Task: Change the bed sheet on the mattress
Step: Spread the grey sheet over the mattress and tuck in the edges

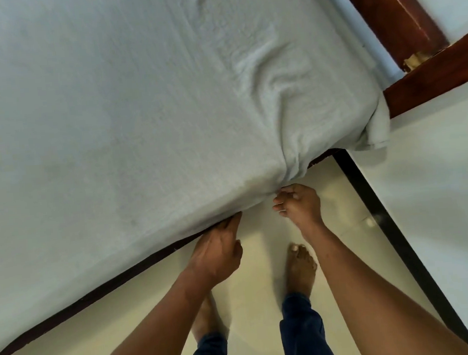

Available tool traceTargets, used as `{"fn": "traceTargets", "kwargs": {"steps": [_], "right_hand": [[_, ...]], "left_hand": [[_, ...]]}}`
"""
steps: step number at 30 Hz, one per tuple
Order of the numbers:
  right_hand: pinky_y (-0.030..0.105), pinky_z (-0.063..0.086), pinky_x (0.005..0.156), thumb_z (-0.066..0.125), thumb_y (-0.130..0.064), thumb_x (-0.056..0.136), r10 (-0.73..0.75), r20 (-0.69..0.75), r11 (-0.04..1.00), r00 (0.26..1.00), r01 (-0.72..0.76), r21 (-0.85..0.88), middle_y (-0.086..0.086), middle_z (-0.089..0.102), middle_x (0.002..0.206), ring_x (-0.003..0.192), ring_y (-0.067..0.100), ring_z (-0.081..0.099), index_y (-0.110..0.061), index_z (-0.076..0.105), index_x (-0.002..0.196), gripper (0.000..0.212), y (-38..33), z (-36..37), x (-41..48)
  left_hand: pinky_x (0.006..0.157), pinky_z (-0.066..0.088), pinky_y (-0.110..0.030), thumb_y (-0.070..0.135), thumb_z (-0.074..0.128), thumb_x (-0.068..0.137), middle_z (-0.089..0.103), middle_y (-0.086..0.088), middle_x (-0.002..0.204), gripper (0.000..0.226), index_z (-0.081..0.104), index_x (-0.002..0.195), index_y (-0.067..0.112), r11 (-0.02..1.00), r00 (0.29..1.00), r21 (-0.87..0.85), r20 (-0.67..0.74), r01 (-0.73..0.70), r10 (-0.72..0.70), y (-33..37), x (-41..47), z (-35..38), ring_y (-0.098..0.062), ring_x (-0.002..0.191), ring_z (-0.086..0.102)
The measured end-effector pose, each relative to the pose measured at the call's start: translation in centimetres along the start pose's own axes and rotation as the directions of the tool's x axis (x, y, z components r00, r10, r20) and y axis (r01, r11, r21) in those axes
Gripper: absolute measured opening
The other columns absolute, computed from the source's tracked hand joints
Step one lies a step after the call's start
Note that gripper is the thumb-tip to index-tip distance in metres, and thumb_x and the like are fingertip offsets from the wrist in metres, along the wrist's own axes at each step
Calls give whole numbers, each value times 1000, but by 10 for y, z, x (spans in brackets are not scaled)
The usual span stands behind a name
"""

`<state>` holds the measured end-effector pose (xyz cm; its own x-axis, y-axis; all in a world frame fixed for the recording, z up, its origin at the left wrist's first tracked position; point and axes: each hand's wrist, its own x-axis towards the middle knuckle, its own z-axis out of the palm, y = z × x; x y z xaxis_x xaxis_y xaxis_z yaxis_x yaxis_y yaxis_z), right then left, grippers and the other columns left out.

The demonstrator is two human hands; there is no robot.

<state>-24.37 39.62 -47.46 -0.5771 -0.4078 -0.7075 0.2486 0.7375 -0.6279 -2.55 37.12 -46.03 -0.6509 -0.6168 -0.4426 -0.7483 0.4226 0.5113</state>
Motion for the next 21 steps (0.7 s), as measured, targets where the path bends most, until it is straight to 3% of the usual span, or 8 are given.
{"fn": "traceTargets", "kwargs": {"steps": [2,5,8,10,12,17,19,21], "right_hand": [[36,56,66,65,-8,89,-9,-80,989,997,21,147,9,75,86,74,23,70,-8,71,101,13,-6,-18,4],[39,63,71,65,-31,95,-46,-48,956,998,58,289,4,75,95,83,19,75,-10,70,107,24,-22,-22,18],[44,63,64,61,-17,89,-204,-184,971,962,222,85,2,65,67,63,17,65,-16,62,68,21,-27,-18,31],[46,61,61,64,-26,85,-236,-324,972,916,219,-88,1,68,68,63,21,68,-21,60,65,21,-24,-30,40],[38,56,60,62,-30,89,-221,-359,965,907,149,-218,5,71,75,69,27,70,-13,64,72,24,-21,-41,54],[34,50,62,58,-21,93,-176,-291,959,941,97,-267,4,68,78,71,25,66,-7,68,80,22,-45,-29,67],[38,59,63,59,-13,94,-88,-203,992,975,67,-108,7,72,79,73,26,73,-9,66,78,19,-44,-32,67],[33,56,58,61,-10,94,-15,-88,998,996,20,54,7,74,78,75,25,74,-11,67,81,15,-44,-46,64]], "left_hand": [[72,55,-34,20,57,94,63,-13,129,70,28,158,18,1000,999,-15,-34,14,-15,3,9,1,-29,89,67],[73,59,-39,22,57,93,70,-12,113,60,40,151,21,1000,996,-19,-83,22,-24,12,26,-3,-32,91,69],[84,58,-39,27,56,95,70,-9,120,47,54,141,19,1000,997,-16,-79,15,-17,24,42,-8,-29,103,68],[86,58,-38,26,56,96,69,-9,121,44,56,139,17,999,998,-18,-54,28,-29,32,48,-9,-29,104,68],[87,57,-37,26,54,98,67,-11,125,45,53,142,16,999,999,-17,-5,42,-42,40,53,-10,-30,105,67],[90,57,-40,29,49,101,64,-11,131,49,44,148,19,998,992,27,104,64,-66,43,52,-3,-28,103,68],[86,59,-38,30,48,101,65,-9,130,47,45,147,21,998,991,23,119,62,-64,42,45,2,-24,98,69],[82,59,-37,29,48,101,65,-7,130,46,47,146,22,999,994,28,101,47,-50,43,40,4,-22,94,69]]}}
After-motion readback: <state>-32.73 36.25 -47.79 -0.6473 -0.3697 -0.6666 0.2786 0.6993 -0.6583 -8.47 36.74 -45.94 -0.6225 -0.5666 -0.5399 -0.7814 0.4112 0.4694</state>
